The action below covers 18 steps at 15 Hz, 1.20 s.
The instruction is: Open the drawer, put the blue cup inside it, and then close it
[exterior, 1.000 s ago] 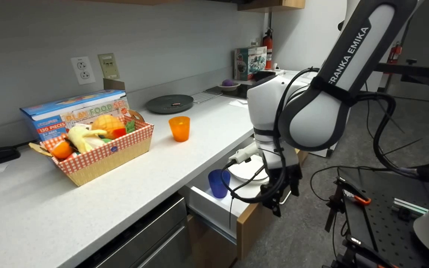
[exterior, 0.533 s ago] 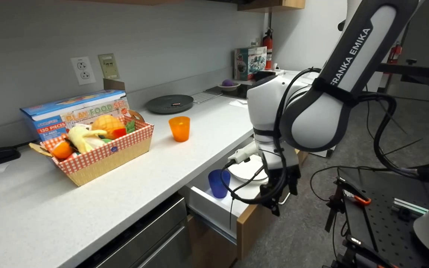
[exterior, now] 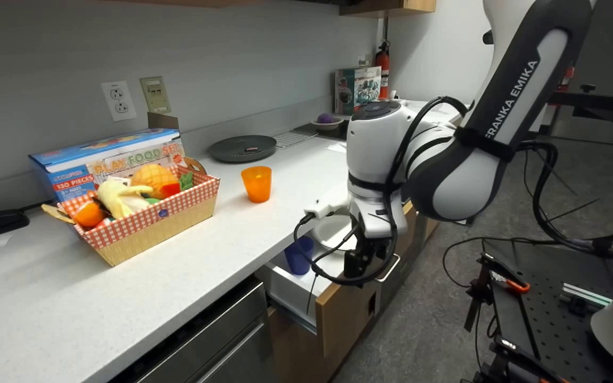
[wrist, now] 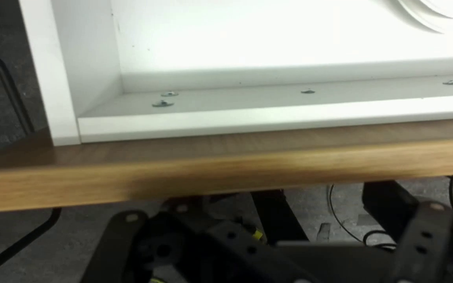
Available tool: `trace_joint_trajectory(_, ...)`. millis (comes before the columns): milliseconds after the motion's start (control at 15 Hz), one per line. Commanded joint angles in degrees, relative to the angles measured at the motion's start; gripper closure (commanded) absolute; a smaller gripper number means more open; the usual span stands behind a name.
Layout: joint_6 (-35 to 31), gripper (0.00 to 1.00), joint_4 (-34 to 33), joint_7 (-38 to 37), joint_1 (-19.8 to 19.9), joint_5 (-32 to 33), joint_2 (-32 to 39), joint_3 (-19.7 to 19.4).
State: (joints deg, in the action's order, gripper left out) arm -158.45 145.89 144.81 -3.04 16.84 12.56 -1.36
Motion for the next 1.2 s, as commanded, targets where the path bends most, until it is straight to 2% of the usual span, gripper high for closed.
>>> trace_joint_trajectory(0,-4.02,0.00,-6.35,-4.89,0.53,6.81,4.76,-1.69)
trace_joint_trajectory(333,-5.64,0.00,-13.39,-12.77,-0.57,14.69,8.97,-4.76)
trace_joint_trajectory(667,-7.64,0.00,-18.52,-19.38,-0.33,17.41,11.97,-6.00)
trace_joint_trajectory(800,-8.95,0.00,-18.70,-22.17,-0.87,19.30,12.03,-6.89)
trace_joint_trajectory(867,-10.06,0.00,-18.09,-23.23,-2.73,19.99,11.70,-8.88)
trace_joint_trajectory(1133,-10.62,0.00,-11.91,-27.75,-6.51,25.42,7.15,-12.02)
